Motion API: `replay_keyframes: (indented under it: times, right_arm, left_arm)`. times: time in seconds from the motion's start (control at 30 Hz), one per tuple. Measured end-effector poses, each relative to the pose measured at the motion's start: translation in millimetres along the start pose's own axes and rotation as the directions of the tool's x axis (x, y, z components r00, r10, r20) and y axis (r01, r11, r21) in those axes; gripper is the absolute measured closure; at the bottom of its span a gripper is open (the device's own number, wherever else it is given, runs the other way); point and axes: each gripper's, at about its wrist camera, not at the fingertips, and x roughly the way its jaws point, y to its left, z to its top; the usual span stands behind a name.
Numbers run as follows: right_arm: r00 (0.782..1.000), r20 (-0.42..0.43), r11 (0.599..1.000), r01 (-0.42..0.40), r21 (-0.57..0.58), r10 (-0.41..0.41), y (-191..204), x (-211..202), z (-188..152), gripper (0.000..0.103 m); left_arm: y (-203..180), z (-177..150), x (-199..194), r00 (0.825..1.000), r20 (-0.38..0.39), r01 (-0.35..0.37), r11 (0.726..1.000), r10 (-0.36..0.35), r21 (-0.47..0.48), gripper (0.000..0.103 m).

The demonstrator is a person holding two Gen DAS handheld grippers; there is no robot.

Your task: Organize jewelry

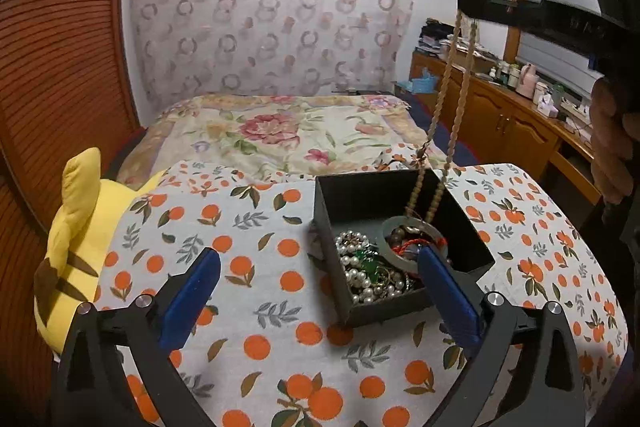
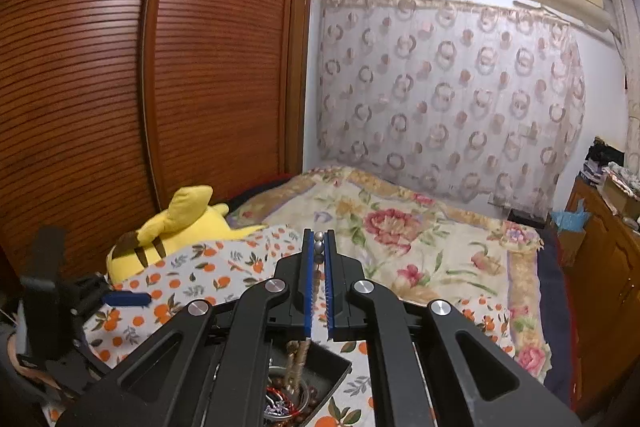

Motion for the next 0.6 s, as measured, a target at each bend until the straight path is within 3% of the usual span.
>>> replay_keyframes:
  times: [0.2,0.43,0.53,0.6]
  right_arm:
    - [1.0,-0.02,1.0,0.004,0.008,-0.004,-1,6,-8,0.097]
    - [0.99,-0.137,0.998,-0.037,0.047,0.043,1,21,-46,0.095]
    - [0.982,-0.181,0.997,-0.029,0.077,0.042,4,26,-62,0.067]
    - [0.981,-0.189,0.994,-0.026,0.103,0.045,6,22,-72,0.064]
  left_arm:
    - [2,-5,-2,1.0,-0.01,-0.027,1.0,0.027,-0.016,0.008]
    - [1,-13,-14,0.999,-0.002,-0.038,0.999,0.038,-0.038,0.008]
    - [-2,-17,-22,0.999,0.003,-0.04,0.998,0.04,-0.041,0.008]
    - [-4,-20,-28,0.999,0.008,-0.045,0.998,0.046,-0.039,0.008]
